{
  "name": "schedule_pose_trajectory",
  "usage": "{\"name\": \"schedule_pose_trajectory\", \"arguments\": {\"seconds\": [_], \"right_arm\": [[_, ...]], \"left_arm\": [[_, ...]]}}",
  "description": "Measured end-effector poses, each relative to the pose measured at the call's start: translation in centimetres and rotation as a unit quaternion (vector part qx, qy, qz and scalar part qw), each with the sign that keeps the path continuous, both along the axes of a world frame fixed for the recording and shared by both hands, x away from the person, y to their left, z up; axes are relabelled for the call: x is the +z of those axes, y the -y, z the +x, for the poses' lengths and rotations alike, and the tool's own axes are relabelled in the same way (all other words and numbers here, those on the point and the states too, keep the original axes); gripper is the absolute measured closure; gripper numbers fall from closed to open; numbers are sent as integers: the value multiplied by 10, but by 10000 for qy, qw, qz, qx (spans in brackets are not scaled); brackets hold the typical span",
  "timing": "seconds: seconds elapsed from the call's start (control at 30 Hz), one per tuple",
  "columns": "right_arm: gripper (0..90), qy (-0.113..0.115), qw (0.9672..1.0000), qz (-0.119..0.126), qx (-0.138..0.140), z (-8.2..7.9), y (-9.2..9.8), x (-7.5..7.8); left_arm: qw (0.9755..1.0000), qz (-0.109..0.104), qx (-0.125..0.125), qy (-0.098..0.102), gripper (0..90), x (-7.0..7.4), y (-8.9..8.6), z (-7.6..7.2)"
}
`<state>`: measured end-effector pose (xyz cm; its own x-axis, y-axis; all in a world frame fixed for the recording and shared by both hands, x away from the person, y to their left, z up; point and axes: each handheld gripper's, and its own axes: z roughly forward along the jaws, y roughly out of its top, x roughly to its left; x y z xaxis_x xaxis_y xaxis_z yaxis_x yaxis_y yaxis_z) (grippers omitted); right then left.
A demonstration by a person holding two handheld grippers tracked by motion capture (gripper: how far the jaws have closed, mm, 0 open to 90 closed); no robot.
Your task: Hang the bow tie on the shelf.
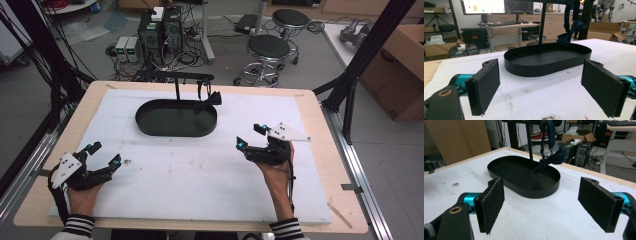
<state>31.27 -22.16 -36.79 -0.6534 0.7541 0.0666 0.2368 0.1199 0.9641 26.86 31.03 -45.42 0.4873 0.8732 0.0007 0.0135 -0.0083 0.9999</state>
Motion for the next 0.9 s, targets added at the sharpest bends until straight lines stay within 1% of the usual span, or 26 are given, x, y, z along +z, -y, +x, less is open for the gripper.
{"name": "schedule_pose_trajectory", "arguments": {"seconds": [0.03, 0.07, 0.1, 0.13, 0.17, 0.2, 0.23, 0.27, 0.4, 0.43, 0.47, 0.5, 0.53, 0.57, 0.6, 0.63, 0.67, 0.7, 0.77, 0.83, 0.9], "right_arm": [[198, 0, 10000, 0, 0, 0, 0, 0], [185, 47, 10000, 21, -77, -9, 3, -4], [185, 114, 9999, 26, -107, -15, 6, -7], [182, 129, 9998, 30, -148, -19, 8, -10], [176, 152, 9997, 49, -189, -22, 9, -12], [176, 152, 9997, 49, -189, -22, 9, -12], [171, 286, 9991, 93, -308, -31, 14, -20], [164, 364, 9986, 50, -377, -35, 16, -23], [144, 506, 9971, 74, -565, -47, 22, -38], [144, 506, 9971, 74, -565, -47, 22, -38], [133, 573, 9959, -9, -696, -52, 24, -47], [133, 618, 9952, -37, -756, -55, 25, -54], [133, 618, 9952, -37, -756, -55, 25, -54], [129, 581, 9951, -23, -805, -57, 26, -59], [122, 560, 9940, 3, -940, -58, 29, -70], [122, 560, 9940, 3, -940, -58, 29, -70], [122, 526, 9932, 86, -1038, -58, 32, -78], [122, 560, 9923, 119, -1101, -58, 33, -81], [121, 549, 9921, 131, -1116, -58, 34, -81], [121, 649, 9908, 97, -1179, -58, 34, -80], [121, 640, 9909, 98, -1183, -58, 34, -81]], "left_arm": [[10000, 0, 0, 0, 158, 0, 0, 0], [10000, -10, 5, 3, 158, 0, 0, 0], [10000, 10, -1, 4, 158, 0, 0, 0], [10000, 11, -3, 1, 158, 0, 0, 0], [10000, 10, -6, 4, 158, 0, 0, 0], [10000, 10, -6, 4, 158, 0, 0, 0], [10000, 11, -6, 4, 158, 0, 0, 0], [10000, 9, -8, 6, 158, 0, 0, 0], [10000, 6, -9, 12, 158, 0, 0, 0], [10000, 6, -9, 12, 158, 0, 0, 0], [10000, -5, -4, 19, 158, 0, 0, -1], [10000, -5, -4, 19, 158, 0, 0, -1], [10000, 7, -7, 17, 158, 0, 0, -1], [10000, 10, -7, 18, 158, 0, 0, -1], [10000, 15, -10, 25, 158, 0, 0, -1], [10000, 5, -8, 25, 158, 0, 0, -1], [10000, 2, -8, 29, 158, 0, 0, -1], [10000, 0, -4, 37, 158, 0, 0, -1], [10000, -2, -6, 37, 158, 0, 0, -1], [10000, 13, -3, 43, 158, 0, 0, -1], [10000, 8, -1, 37, 158, 0, 0, -1]]}}
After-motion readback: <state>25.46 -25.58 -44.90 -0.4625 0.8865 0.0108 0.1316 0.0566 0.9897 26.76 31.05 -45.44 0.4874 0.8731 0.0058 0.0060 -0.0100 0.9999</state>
